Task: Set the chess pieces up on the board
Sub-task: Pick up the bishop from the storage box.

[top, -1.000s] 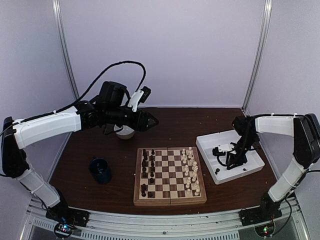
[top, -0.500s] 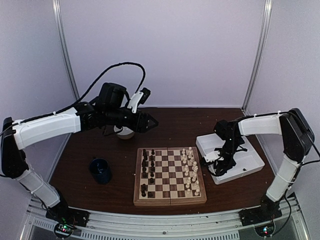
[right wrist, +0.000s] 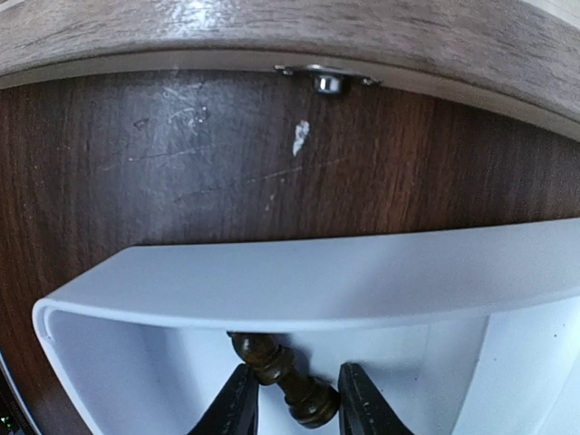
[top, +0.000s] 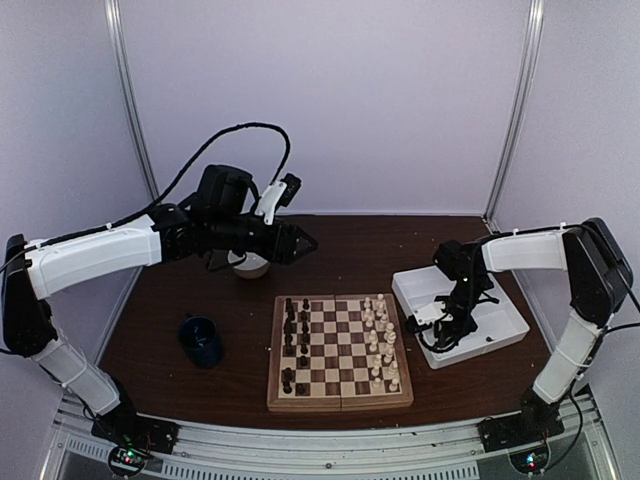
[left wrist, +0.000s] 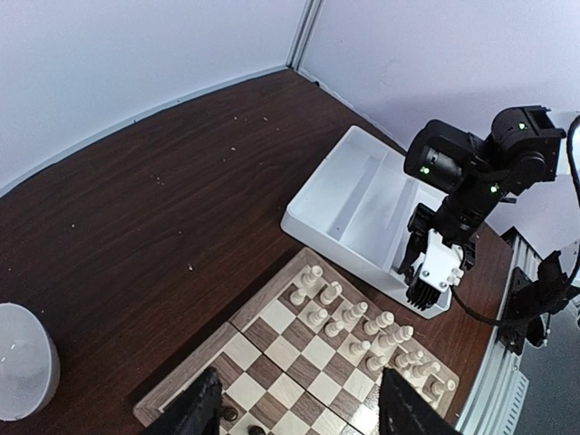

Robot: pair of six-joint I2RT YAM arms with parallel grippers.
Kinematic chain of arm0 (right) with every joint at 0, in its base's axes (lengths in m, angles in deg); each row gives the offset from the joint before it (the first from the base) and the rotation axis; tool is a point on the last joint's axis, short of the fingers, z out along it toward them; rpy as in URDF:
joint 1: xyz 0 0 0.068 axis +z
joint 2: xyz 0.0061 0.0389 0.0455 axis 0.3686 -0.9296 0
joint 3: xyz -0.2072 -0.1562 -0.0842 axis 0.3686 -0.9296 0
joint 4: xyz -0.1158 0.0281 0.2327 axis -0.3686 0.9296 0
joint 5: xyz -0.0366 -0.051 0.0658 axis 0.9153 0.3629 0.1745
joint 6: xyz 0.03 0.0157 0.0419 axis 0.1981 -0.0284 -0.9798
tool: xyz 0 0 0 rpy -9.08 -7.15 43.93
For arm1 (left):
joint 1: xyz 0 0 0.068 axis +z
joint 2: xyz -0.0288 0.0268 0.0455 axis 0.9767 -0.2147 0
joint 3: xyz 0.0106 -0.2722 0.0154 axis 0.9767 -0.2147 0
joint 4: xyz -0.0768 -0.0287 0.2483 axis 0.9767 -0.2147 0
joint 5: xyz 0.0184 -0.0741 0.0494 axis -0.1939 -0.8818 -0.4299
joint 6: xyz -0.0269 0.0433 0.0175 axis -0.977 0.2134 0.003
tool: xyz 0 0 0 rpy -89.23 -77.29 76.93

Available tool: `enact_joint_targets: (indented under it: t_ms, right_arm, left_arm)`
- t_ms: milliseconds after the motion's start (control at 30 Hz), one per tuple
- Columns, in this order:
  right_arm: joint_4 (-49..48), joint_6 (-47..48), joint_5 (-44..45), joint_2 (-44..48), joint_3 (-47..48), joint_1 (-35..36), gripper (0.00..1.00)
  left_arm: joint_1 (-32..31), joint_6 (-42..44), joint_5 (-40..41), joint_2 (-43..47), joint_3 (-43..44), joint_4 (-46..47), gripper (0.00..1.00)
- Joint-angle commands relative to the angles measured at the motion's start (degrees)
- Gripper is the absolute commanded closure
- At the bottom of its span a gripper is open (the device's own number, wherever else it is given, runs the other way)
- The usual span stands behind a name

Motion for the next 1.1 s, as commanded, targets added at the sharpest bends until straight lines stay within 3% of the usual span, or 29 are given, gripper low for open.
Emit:
enact_joint_targets:
  t_ms: [0,100,233,433,600,700,1067]
  right_arm:
    - [1.00,-0.71,4.27,-0.96,-2.00,-0.77,0.69]
    - [1.39,-1.35,4.35,-1.06,-1.75,-1.01,0.73]
    - [2.39,-1.64,4.37,-0.64,-1.93,-2.00,0.66]
    - [1.30,-3.78,2.49,-0.16,-2.31,-2.17,0.70]
    - [1.50,-5.29,-0.36,-0.26,-1.94,-1.85,0.60]
    - [1.70,-5.32,-0.76,-0.39,-2.35,-1.37,0.60]
    - [-1.04,-7.72,-1.05,0.73,-3.29,-0.42,0.67]
  left_arm:
    - [-0.34,-0.45,-1.19,-0.49,0.16,3.65,0.41]
    - [-0.33,-0.45,-1.38,-0.42,0.22,3.60,0.41]
    - [-0.35,-0.41,-1.44,-0.25,0.18,3.64,0.41]
    - [-0.51,-1.03,-1.97,-0.84,-0.57,5.26,0.41]
    - [-0.73,-1.25,-2.42,-0.94,-0.44,5.49,0.41]
    - [-0.87,-1.15,-2.17,-0.50,-0.59,5.22,0.41]
    - [-1.22,-1.86,-1.79,-0.14,-1.60,6.28,0.41]
